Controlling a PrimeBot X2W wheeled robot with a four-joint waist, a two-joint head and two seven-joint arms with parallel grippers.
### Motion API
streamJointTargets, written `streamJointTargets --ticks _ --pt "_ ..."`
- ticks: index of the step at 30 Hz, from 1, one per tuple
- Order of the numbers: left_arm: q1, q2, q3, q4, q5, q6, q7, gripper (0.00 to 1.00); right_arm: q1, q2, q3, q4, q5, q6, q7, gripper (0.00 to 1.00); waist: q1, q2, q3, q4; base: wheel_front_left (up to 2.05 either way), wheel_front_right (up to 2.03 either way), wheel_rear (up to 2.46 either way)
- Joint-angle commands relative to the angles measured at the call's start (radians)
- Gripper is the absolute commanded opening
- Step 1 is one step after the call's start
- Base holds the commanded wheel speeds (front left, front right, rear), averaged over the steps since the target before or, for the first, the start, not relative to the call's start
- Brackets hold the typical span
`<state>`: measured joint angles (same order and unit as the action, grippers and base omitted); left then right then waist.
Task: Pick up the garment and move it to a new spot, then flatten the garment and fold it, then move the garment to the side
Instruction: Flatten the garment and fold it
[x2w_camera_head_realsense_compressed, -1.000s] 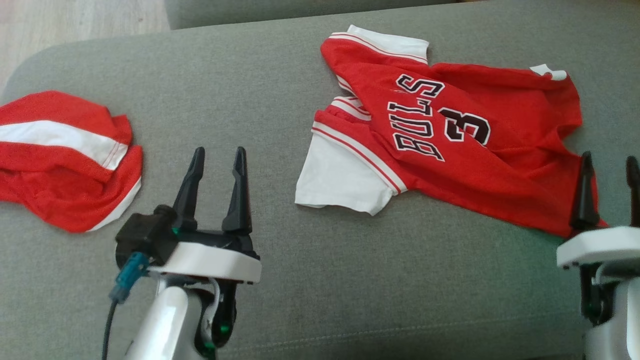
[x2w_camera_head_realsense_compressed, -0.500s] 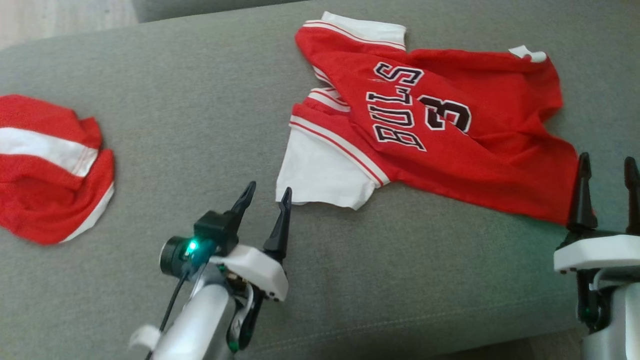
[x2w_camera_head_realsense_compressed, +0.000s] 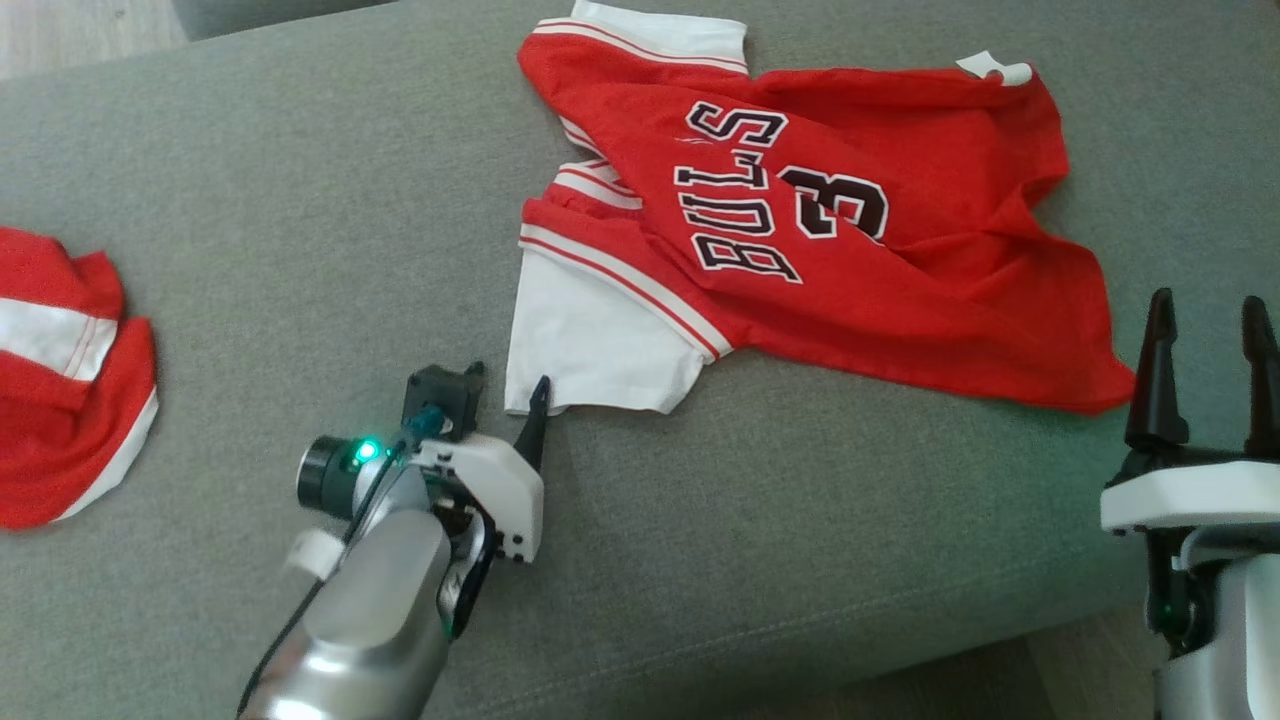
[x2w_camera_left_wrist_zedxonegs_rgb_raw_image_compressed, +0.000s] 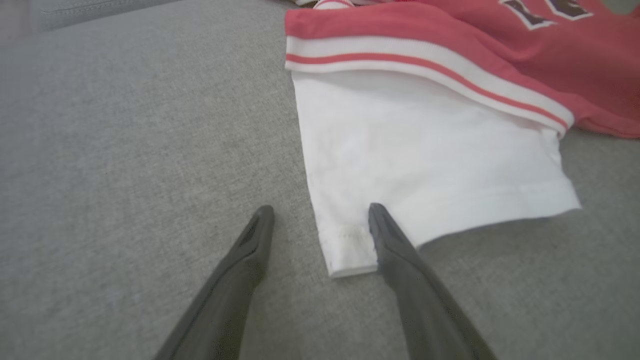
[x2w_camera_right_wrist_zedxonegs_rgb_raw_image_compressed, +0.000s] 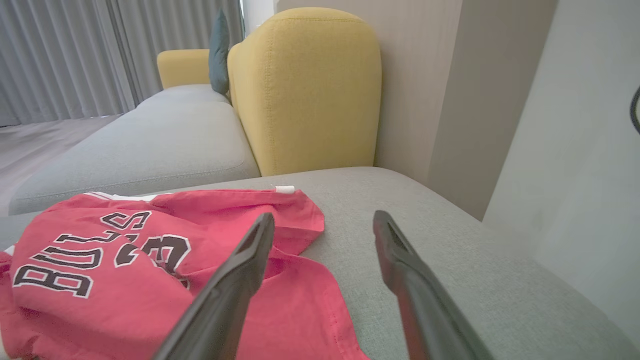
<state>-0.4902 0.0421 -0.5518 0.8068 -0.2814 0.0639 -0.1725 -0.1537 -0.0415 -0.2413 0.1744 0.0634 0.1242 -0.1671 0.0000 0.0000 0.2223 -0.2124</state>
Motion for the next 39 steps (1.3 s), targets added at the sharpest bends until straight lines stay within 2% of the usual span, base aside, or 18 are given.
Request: streamJointTargets --ticks 1,2,3,4,5,11,17,24,30,39 --pt "-0.042 0.011 0.010 0.017 0.004 -0.012 0.021 1.00 -0.027 -0.009 0.012 -0.033 0.003 0.007 -0.011 1.00 0.0000 0.0000 0.002 -0.005 0.00 0.00 0.00" --pt "-0.042 0.011 0.010 0.017 0.004 -0.012 0.021 1.00 -0.027 -0.009 0.012 -0.033 0.003 0.007 -0.011 1.00 0.0000 0.0000 0.002 -0.005 0.00 0.00 0.00" --pt "-0.045 0.010 0.003 0.032 0.004 -0.019 0.029 0.92 -0.026 -0.009 0.009 -0.030 0.000 0.007 -0.008 1.00 0.0000 0.0000 0.002 -0.006 0.00 0.00 0.00" --pt "-0.047 0.010 -0.004 0.043 0.001 -0.030 0.034 0.22 -0.024 -0.009 0.004 -0.024 -0.004 0.007 -0.003 1.00 0.0000 0.0000 0.002 -0.005 0.00 0.00 0.00" --pt "-0.048 0.010 -0.008 0.050 -0.005 -0.039 0.033 0.00 -0.022 -0.009 -0.001 -0.017 -0.010 0.007 0.004 1.00 0.0000 0.0000 0.001 -0.003 0.00 0.00 0.00" --pt "-0.045 0.009 0.003 0.034 -0.057 -0.051 -0.037 0.00 -0.024 -0.009 -0.070 0.049 -0.015 0.007 0.048 1.00 0.0000 0.0000 -0.008 0.026 0.00 0.00 0.00" --pt "-0.032 0.008 0.040 -0.066 -0.096 -0.017 -0.085 0.00 -0.039 -0.009 -0.112 0.147 0.023 0.007 0.086 1.00 0.0000 0.0000 -0.021 0.062 0.00 0.00 0.00" --pt "0.022 0.012 0.115 -0.279 -0.058 0.030 -0.089 0.00 -0.065 -0.009 -0.107 0.293 0.090 0.007 0.082 1.00 0.0000 0.0000 -0.020 0.083 0.00 0.00 0.00" --pt "0.075 0.012 0.148 -0.362 -0.019 0.021 -0.089 0.00 -0.114 -0.009 -0.098 0.447 0.147 0.007 0.054 1.00 0.0000 0.0000 -0.018 0.091 0.00 0.00 0.00" --pt "0.093 0.010 0.167 -0.387 0.001 0.008 -0.089 0.00 -0.194 -0.009 -0.109 0.635 0.137 0.007 -0.014 1.00 0.0000 0.0000 -0.015 0.098 0.00 0.00 0.00"
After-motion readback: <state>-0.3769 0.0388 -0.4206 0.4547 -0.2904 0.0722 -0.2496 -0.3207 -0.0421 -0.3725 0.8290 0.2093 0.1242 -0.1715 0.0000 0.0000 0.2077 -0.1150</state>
